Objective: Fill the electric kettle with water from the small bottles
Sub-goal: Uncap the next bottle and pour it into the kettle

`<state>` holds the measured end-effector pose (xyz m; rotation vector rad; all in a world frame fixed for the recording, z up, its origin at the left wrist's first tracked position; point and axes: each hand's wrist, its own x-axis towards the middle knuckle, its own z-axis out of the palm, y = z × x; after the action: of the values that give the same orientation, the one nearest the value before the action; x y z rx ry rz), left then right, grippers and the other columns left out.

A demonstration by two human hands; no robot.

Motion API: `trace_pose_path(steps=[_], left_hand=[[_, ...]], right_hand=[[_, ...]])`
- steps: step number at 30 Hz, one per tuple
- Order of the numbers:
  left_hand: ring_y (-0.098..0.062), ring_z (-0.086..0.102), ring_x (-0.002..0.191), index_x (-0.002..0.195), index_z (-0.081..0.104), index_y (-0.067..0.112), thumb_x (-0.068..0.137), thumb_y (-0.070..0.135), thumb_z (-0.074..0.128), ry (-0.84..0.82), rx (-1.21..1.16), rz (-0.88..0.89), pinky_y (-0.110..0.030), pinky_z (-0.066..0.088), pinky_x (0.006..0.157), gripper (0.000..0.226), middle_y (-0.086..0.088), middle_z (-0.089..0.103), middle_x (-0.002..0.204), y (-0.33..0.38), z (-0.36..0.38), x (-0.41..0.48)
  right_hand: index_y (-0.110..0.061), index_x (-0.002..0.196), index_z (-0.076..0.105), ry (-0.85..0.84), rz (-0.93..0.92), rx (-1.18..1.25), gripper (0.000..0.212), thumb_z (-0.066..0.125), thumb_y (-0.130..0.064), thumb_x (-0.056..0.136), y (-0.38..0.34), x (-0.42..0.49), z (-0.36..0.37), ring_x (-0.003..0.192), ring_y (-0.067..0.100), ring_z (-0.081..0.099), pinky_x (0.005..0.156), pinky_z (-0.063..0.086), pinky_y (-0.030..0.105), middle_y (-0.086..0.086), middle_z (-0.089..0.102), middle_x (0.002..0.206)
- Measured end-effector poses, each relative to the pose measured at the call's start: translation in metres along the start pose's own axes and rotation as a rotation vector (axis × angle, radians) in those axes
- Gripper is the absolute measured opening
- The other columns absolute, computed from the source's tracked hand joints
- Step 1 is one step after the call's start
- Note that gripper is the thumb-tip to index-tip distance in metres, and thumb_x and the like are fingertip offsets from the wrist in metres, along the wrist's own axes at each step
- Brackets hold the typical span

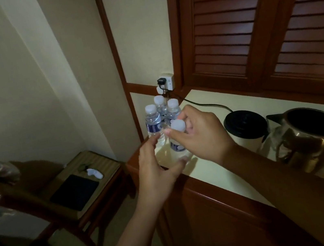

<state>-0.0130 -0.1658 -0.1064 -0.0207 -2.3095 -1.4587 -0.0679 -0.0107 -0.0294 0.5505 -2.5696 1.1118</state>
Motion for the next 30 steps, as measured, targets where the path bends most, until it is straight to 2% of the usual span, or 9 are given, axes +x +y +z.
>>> trace_pose_path(steps=[3,5,10,12,15,17,20,23,30], left_hand=[[-0.007,0.058,0.133,0.143,0.046,0.043,0.085,0.029,0.089,-0.111,-0.243,0.03,-0.028,0.054,0.105,0.074,0.013,0.059,0.143,0.022,0.016,-0.007],[-0.015,0.068,0.125,0.137,0.051,0.046,0.09,0.017,0.085,-0.165,-0.409,0.019,-0.034,0.059,0.1,0.066,0.006,0.068,0.135,0.033,0.026,-0.014],[-0.013,0.077,0.094,0.115,0.066,0.019,0.084,-0.007,0.081,-0.407,-0.541,-0.029,-0.023,0.058,0.078,0.044,0.004,0.079,0.101,0.046,0.043,-0.023],[-0.02,0.067,0.067,0.104,0.062,0.002,0.081,-0.009,0.08,-0.55,-0.59,-0.065,-0.033,0.052,0.061,0.031,-0.009,0.07,0.08,0.047,0.049,-0.022],[-0.031,0.06,0.075,0.107,0.057,-0.015,0.078,0.002,0.086,-0.728,-0.613,-0.09,-0.049,0.049,0.067,0.044,-0.039,0.059,0.086,0.051,0.057,-0.024],[-0.03,0.064,0.082,0.109,0.064,-0.003,0.076,0.01,0.089,-0.821,-0.593,-0.037,-0.049,0.053,0.074,0.043,-0.032,0.064,0.092,0.057,0.058,-0.024],[-0.024,0.062,0.076,0.104,0.07,0.025,0.075,0.012,0.086,-0.937,-0.641,-0.013,-0.037,0.054,0.068,0.036,-0.006,0.066,0.087,0.066,0.06,-0.027],[-0.015,0.062,0.069,0.101,0.07,0.03,0.078,0.012,0.082,-1.009,-0.683,-0.051,-0.031,0.052,0.063,0.031,0.002,0.066,0.082,0.074,0.068,-0.04],[-0.013,0.064,0.079,0.1,0.074,0.034,0.075,0.013,0.079,-1.039,-0.667,-0.031,-0.027,0.052,0.069,0.034,0.007,0.067,0.086,0.095,0.094,-0.07]], right_hand=[[-0.017,0.086,0.059,0.065,-0.075,0.124,0.036,0.08,-0.047,0.083,-0.015,-0.023,-0.021,0.052,-0.007,0.054,0.052,0.037,0.007,-0.019,0.048,0.054],[-0.011,0.079,0.061,0.14,-0.18,0.135,0.037,0.084,-0.039,0.082,-0.024,-0.035,-0.033,0.055,-0.012,0.055,0.051,0.035,0.004,-0.025,0.04,0.052],[-0.007,0.082,0.065,0.097,0.021,0.178,0.045,0.074,-0.049,0.071,-0.026,-0.052,-0.061,0.059,0.002,0.059,0.054,0.038,0.01,-0.009,0.054,0.062],[-0.016,0.085,0.066,0.036,-0.048,0.02,0.043,0.067,-0.058,0.074,-0.02,-0.063,-0.079,0.064,0.009,0.06,0.055,0.042,0.015,-0.005,0.059,0.066],[-0.021,0.09,0.068,-0.019,-0.156,-0.101,0.039,0.059,-0.058,0.084,-0.012,-0.078,-0.106,0.073,0.01,0.055,0.063,0.039,0.014,-0.008,0.057,0.075],[-0.024,0.094,0.071,-0.053,-0.178,-0.131,0.035,0.056,-0.055,0.088,-0.011,-0.088,-0.118,0.082,0.009,0.055,0.068,0.043,0.021,-0.008,0.059,0.085],[-0.035,0.112,0.069,-0.103,-0.153,-0.158,0.029,0.055,-0.05,0.092,-0.004,-0.107,-0.137,0.101,0.006,0.056,0.079,0.047,0.028,-0.016,0.06,0.106],[-0.038,0.125,0.065,-0.14,-0.142,-0.216,0.031,0.061,-0.033,0.095,0.003,-0.128,-0.152,0.108,0.003,0.051,0.083,0.043,0.025,-0.02,0.058,0.117],[-0.015,0.127,0.068,-0.155,-0.217,-0.242,0.04,0.06,0.0,0.091,0.008,-0.175,-0.18,0.122,0.01,0.057,0.101,0.044,0.028,-0.005,0.067,0.128]])
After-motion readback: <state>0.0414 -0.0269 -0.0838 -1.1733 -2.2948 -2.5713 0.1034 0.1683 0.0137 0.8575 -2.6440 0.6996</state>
